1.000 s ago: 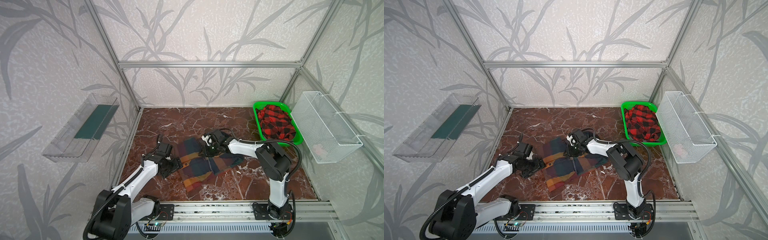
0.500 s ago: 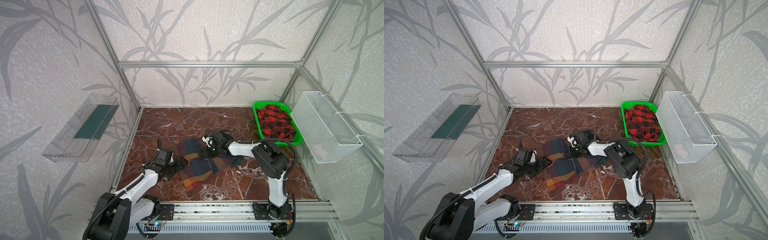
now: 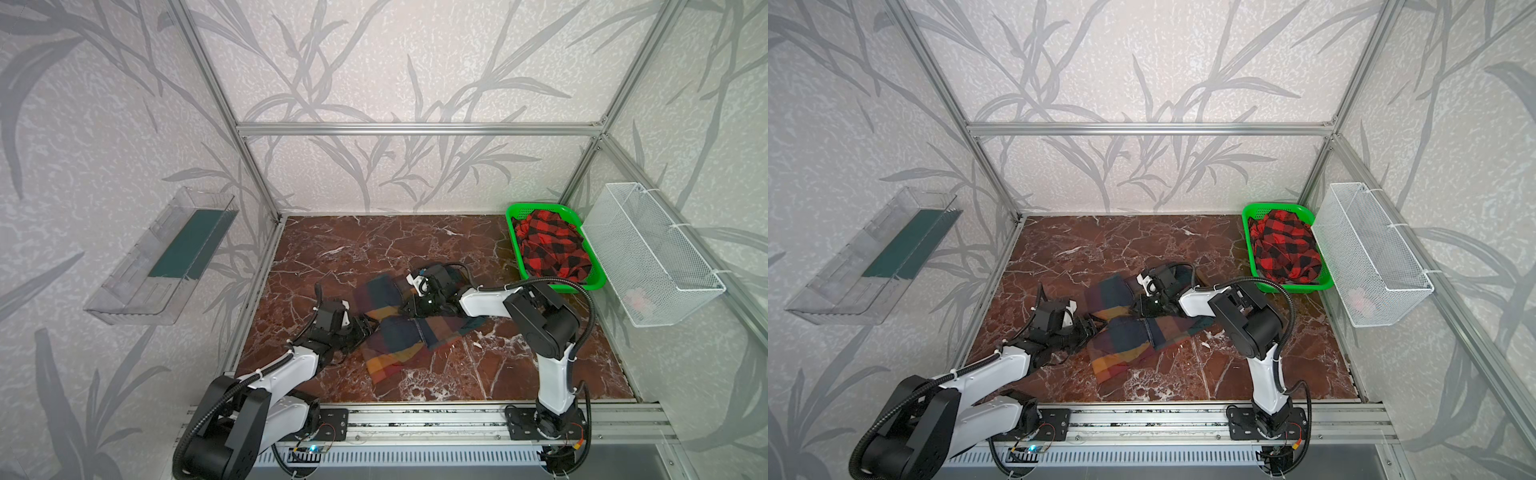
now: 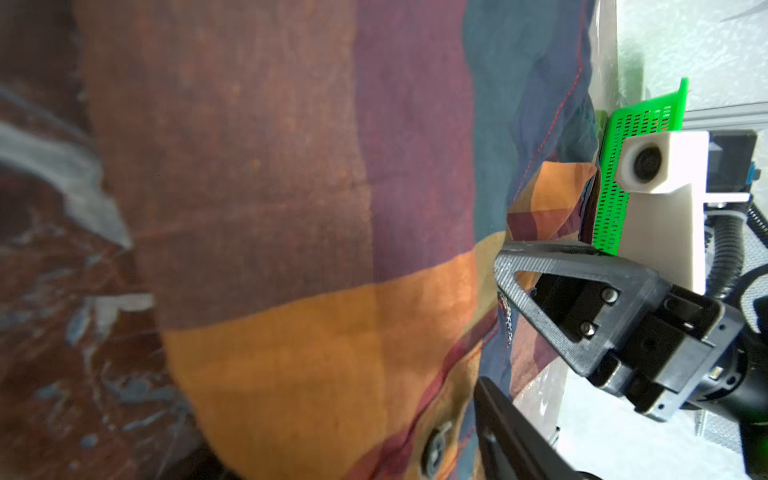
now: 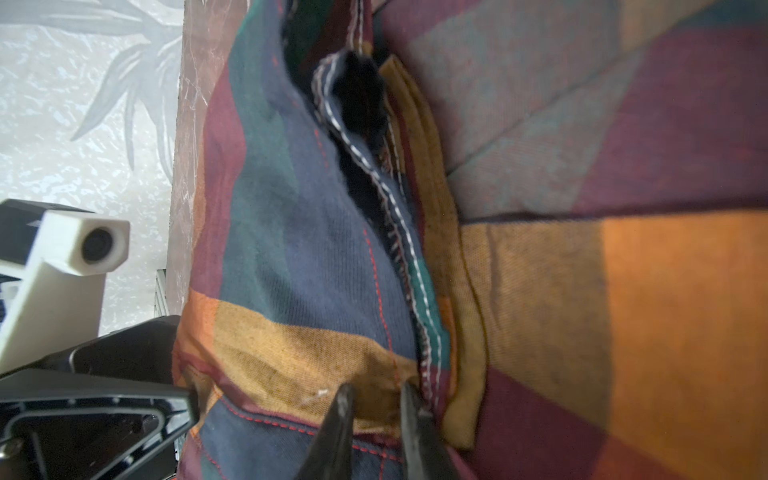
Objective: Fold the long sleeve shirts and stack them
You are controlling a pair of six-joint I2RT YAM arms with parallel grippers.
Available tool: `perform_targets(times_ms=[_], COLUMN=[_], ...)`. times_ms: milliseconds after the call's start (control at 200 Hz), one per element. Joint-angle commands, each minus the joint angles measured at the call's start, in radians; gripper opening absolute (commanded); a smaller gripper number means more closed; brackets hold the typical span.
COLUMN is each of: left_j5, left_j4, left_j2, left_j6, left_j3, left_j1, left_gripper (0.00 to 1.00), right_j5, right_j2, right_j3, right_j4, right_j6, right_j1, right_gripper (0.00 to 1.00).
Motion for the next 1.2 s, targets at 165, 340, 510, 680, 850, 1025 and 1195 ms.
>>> perform_targets(times_ms=[165, 340, 510, 680, 850, 1025, 1195], left_j5=[-0.025, -0.041, -0.055, -0.145, -0.292, -0.332, -0.343], left_j4=[-0.095, -0.099, -0.104, -0.295, -0.609, -0.835, -0.946], left_j2=[-0.038, -0.016, -0.017, -0.119, -0.189, -0.128, -0.054], left_j6=[-0.010, -0.005, -0.013, 0.028, 0.112, 0.208, 0.269], left_j3=[-0.020, 0.017, 0.046, 0.108, 0.224, 0.363, 0.470], left_j1=[-0.009, -0.009, -0.008, -0.008, -0.006, -0.006, -0.006], left_gripper=[0.36, 0.19, 0.00, 0.00, 0.00, 0.00, 0.00], right_j5=[0.036, 0.038, 0.034, 0.022, 0.013, -0.017, -0.036], right_j2=[0.020, 0.014, 0.015, -0.065, -0.153, -0.201, -0.192], right_j3=[-0.079, -0.102, -0.130, -0.153, -0.120, -0.117, -0.117], right_j4=[-0.094, -0.061, -0.017, -0.023, -0.110, -0.117, -0.086], right_j6=[0.042, 0.067, 0.101, 0.102, 0.067, 0.078, 0.093], right_j1=[0.015, 0.040, 0.070, 0.069, 0.061, 0.059, 0.059], right_gripper=[0.22, 0.21, 0.21, 0.22, 0.26, 0.27, 0.27])
